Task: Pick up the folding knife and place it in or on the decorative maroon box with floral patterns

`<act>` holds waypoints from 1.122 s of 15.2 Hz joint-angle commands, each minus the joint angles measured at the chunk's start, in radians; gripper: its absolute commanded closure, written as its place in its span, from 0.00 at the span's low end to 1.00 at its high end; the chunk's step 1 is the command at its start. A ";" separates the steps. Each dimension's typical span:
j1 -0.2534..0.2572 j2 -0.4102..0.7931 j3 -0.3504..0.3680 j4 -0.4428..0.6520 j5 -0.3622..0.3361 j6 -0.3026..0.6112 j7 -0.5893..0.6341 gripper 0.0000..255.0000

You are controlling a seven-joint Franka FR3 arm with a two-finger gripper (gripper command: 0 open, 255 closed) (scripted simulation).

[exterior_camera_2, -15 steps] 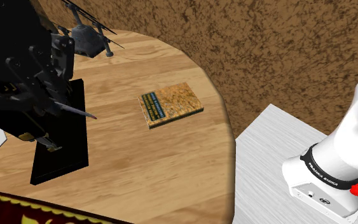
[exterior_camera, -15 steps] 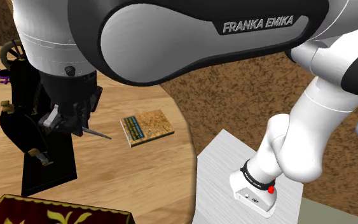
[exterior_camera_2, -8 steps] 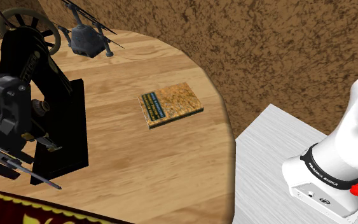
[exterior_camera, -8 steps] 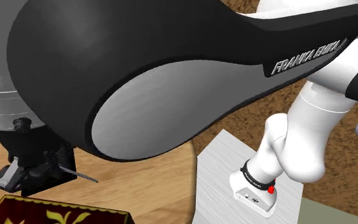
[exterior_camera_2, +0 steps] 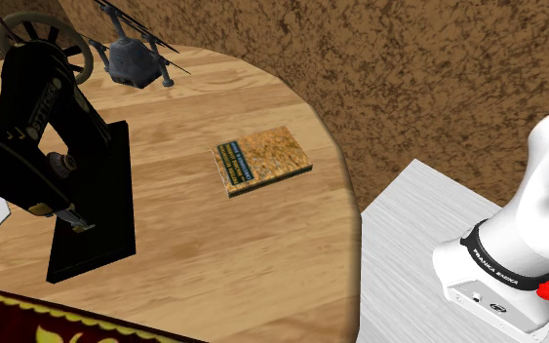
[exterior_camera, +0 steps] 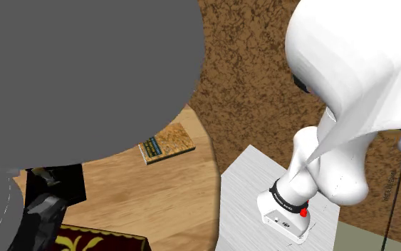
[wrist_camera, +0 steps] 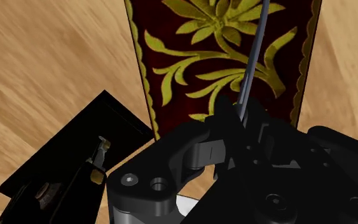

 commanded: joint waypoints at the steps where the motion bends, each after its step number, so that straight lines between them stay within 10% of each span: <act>1: 0.033 0.032 0.005 0.028 -0.019 -0.004 0.037 1.00; 17: 0.012 0.028 -0.002 -0.153 -0.026 0.170 0.061 1.00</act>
